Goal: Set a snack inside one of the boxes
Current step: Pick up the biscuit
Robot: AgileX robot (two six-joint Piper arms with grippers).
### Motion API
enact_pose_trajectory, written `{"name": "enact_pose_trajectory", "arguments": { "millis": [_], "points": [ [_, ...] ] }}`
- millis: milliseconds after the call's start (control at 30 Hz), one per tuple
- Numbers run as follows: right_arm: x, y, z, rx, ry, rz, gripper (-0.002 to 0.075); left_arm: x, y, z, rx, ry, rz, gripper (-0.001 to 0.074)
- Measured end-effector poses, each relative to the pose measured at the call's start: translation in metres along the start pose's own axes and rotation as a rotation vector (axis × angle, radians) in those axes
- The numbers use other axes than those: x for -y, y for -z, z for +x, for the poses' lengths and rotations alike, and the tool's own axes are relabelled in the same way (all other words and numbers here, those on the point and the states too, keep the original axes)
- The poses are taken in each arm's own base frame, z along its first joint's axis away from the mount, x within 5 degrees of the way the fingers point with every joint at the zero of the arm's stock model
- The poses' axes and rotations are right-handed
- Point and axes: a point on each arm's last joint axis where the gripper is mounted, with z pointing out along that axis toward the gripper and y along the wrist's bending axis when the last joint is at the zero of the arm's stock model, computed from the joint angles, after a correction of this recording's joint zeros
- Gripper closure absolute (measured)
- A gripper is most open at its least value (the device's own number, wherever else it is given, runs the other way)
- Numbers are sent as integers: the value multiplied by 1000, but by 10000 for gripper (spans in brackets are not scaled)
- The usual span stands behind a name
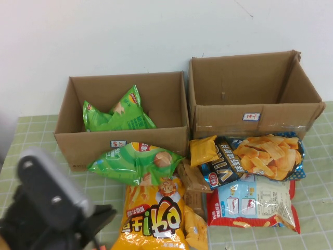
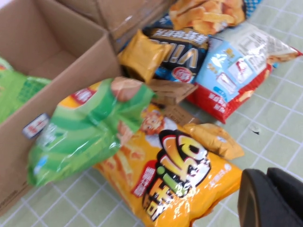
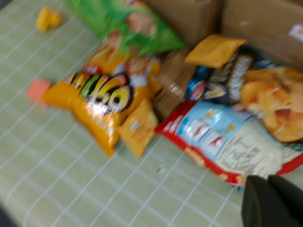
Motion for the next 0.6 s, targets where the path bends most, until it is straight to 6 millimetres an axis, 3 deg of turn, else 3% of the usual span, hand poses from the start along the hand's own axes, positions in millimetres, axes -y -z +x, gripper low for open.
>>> {"name": "enact_pose_trajectory", "arguments": {
  "millis": [133, 367, 600],
  "points": [
    [5, -9, -17, -70, 72, -77, 728, -3, 15, 17, 34, 42, -27, 735],
    [-11, -27, -25, -177, 277, -161, 728, -6, 28, 51, 88, 158, -62, 735],
    [-31, -63, -36, -292, 448, -180, 728, -12, 32, 51, 142, 196, -118, 735]
  ]
}}
